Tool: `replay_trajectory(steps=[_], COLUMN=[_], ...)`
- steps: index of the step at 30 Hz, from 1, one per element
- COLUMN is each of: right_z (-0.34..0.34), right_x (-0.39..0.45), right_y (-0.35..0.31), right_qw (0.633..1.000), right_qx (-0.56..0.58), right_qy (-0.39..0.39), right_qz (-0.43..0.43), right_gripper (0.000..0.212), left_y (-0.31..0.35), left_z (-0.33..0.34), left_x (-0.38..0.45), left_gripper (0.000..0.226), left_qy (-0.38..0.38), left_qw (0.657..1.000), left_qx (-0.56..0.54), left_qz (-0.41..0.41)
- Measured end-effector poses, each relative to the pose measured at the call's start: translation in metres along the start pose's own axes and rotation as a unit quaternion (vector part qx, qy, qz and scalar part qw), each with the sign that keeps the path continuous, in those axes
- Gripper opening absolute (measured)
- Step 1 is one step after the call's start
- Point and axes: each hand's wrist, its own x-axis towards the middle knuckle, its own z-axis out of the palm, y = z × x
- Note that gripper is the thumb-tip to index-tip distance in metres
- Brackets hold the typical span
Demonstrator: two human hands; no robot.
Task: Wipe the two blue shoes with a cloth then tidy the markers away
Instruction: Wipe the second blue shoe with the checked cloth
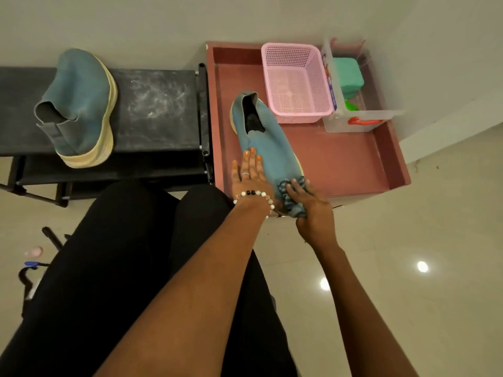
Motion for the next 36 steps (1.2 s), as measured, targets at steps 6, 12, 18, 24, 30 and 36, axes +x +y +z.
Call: replay_trajectory(steps=[6,12,18,24,30,36], right_z=[-0.042,-0.078,-0.017,0.018,-0.002,-0.074], right_x=[-0.006,0.084,0.126,0.074,-0.001,-0.008], right_y=[0.001,-0.005,-0.038,-0.003,-0.012,-0.024], right_qw=[0.955,0.918,0.992,0.985,0.999,0.891], right_qx=[0.205,0.294,-0.104,-0.144,0.018,0.305], right_qy=[-0.127,0.000,-0.049,-0.071,-0.024,-0.201], right_qz=[0.172,0.268,-0.053,-0.059,0.033,0.269], right_gripper=[0.038,0.037,0.052,0.069,0.052,0.030], left_y=[-0.004,-0.006,-0.003,-0.005,0.000,-0.006], left_z=[0.002,-0.004,-0.004,0.001,0.001,-0.005], left_x=[0.003,-0.002,-0.002,0.002,-0.003,-0.009], left_gripper=[0.101,0.125,0.121,0.100,0.079,0.101], left_qy=[-0.002,-0.029,-0.034,-0.010,0.016,0.016], left_qw=[1.000,0.999,0.998,1.000,0.999,1.000], left_qx=[-0.018,-0.044,-0.045,-0.001,0.030,-0.011], left_qz=[0.001,0.014,0.018,0.010,-0.007,0.021])
